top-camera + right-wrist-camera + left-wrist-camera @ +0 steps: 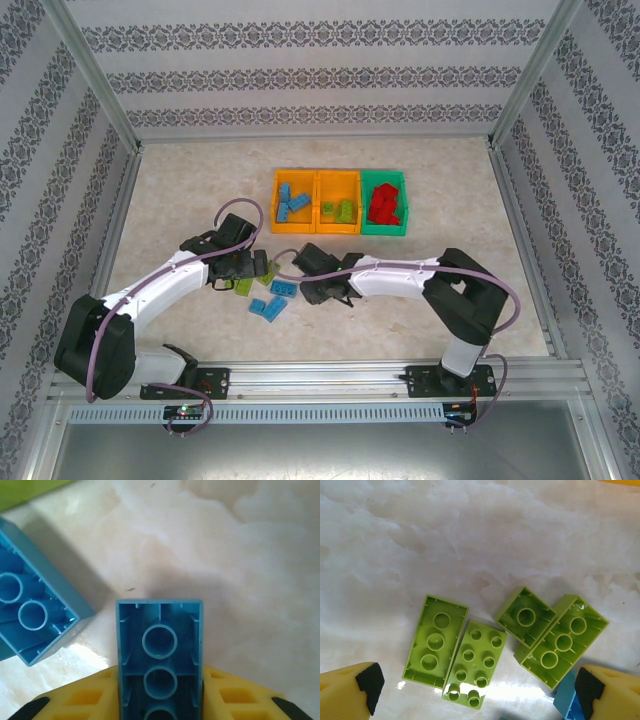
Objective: Sort the legos into containers by color
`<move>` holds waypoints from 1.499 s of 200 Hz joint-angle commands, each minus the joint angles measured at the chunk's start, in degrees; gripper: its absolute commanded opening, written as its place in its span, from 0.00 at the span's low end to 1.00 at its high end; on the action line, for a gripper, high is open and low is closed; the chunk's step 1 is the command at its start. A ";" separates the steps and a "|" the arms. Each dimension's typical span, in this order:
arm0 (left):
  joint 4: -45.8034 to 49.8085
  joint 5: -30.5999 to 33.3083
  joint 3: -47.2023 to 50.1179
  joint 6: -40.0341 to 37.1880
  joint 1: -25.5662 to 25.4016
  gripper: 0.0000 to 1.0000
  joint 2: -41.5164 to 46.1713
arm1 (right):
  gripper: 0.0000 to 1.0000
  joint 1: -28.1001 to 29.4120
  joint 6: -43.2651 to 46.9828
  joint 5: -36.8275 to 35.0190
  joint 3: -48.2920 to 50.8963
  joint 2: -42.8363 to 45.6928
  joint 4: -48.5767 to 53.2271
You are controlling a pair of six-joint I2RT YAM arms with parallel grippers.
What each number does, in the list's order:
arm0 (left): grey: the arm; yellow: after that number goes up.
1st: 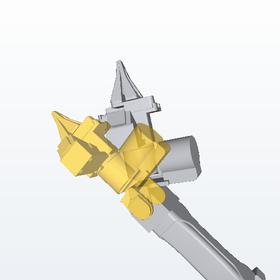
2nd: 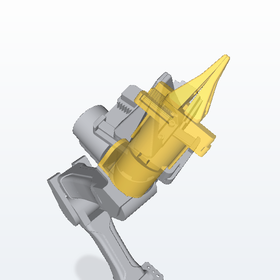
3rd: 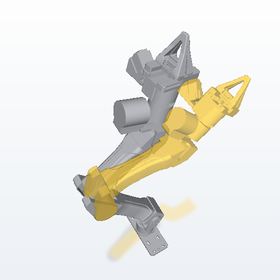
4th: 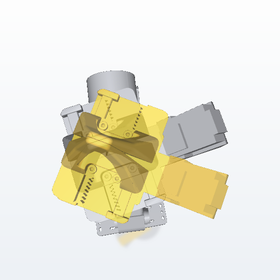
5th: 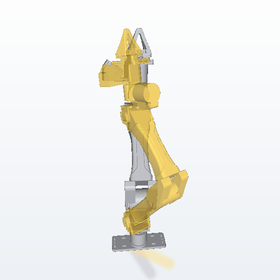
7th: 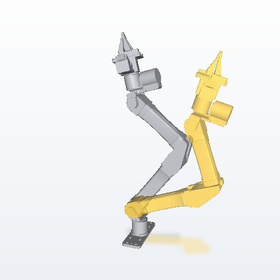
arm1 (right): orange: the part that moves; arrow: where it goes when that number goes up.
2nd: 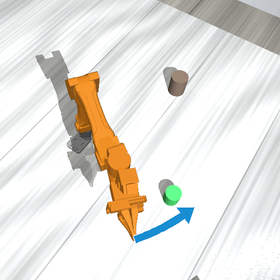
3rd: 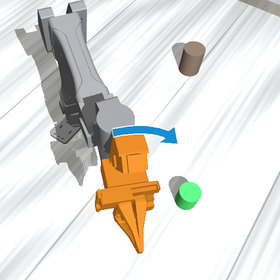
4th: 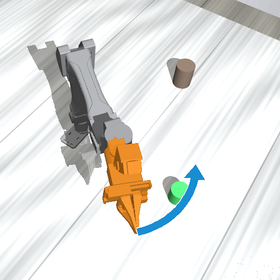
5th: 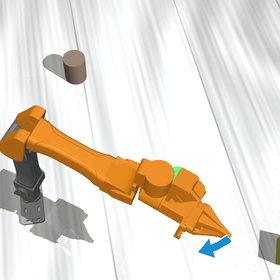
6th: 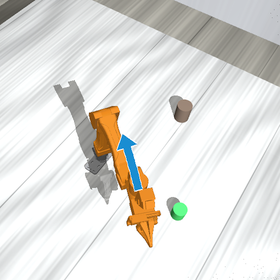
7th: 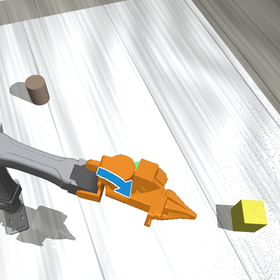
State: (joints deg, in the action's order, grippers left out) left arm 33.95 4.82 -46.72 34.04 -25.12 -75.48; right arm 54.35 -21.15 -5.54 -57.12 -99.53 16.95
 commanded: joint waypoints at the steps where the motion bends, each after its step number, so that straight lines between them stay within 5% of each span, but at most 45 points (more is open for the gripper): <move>1: 2.58 2.00 0.18 1.11 -0.24 1.00 0.47 | 0.34 -3.04 -1.12 1.54 -0.48 5.51 -5.08; 85: 1.28 -0.14 -0.28 1.67 -0.19 1.00 -1.86 | 0.33 -16.51 -8.76 11.84 -23.61 -7.76 -2.50; 166: -0.44 -3.76 -2.04 -1.36 -0.32 1.00 -4.84 | 0.47 -20.98 -8.71 14.81 -42.52 -22.60 4.83; 243: 0.20 -5.34 -5.15 -12.85 -2.10 0.98 -7.31 | 0.62 -21.39 -10.19 17.22 -39.45 -18.20 2.47; 300: -0.79 -6.85 -6.79 -12.09 -5.94 0.95 -11.93 | 0.67 -22.01 -9.78 14.68 -30.09 -8.98 0.29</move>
State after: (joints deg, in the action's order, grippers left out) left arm 33.82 -1.54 -51.90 22.85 -29.69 -85.71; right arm 33.32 -30.57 10.39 -90.52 -113.23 19.33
